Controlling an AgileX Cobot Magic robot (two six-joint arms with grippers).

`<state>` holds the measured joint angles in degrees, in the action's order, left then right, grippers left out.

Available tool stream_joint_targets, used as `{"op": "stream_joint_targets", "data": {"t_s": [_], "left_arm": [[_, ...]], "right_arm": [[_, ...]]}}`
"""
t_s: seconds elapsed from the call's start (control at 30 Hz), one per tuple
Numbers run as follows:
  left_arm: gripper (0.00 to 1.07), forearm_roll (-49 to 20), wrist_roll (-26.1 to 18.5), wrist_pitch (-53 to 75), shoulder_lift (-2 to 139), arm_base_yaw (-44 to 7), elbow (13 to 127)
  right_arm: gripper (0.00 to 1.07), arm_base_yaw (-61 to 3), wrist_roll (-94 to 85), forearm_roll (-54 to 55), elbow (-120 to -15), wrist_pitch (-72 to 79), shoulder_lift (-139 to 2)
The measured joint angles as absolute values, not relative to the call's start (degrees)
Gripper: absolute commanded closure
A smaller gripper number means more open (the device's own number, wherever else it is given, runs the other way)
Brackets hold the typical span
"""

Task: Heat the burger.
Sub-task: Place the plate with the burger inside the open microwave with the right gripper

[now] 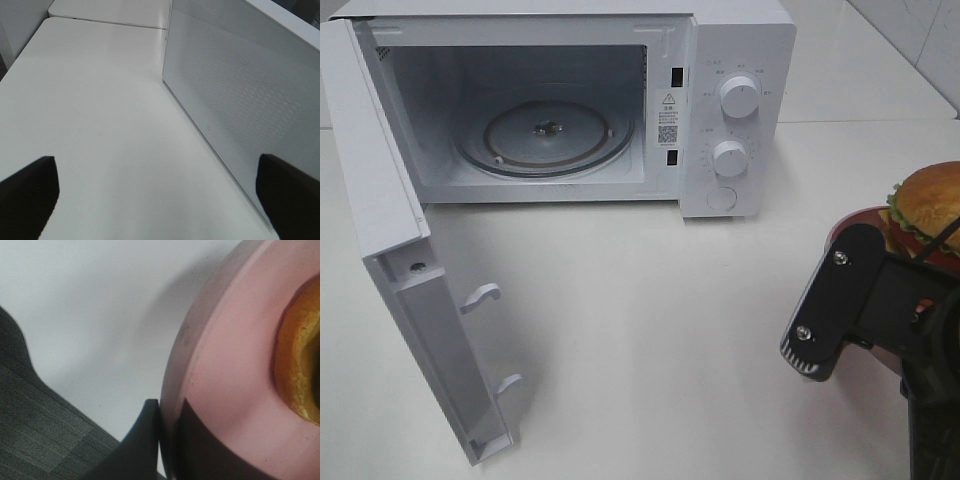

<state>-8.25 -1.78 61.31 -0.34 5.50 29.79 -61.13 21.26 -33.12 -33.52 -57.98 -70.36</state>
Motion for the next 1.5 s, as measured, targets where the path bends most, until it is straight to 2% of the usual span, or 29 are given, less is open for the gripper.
{"op": "stream_joint_targets", "data": {"t_s": [0.6,1.5], "left_arm": [[0.07,-8.3,-1.8,61.3,-0.3,5.5,29.8],[0.07,-8.3,-1.8,61.3,-0.3,5.5,29.8]], "right_arm": [[1.07,-70.1,12.3,-33.1,-25.9,-58.2,-55.9],[1.06,-70.0,-13.5,-33.4,-24.7,-52.1,-52.4]]}}
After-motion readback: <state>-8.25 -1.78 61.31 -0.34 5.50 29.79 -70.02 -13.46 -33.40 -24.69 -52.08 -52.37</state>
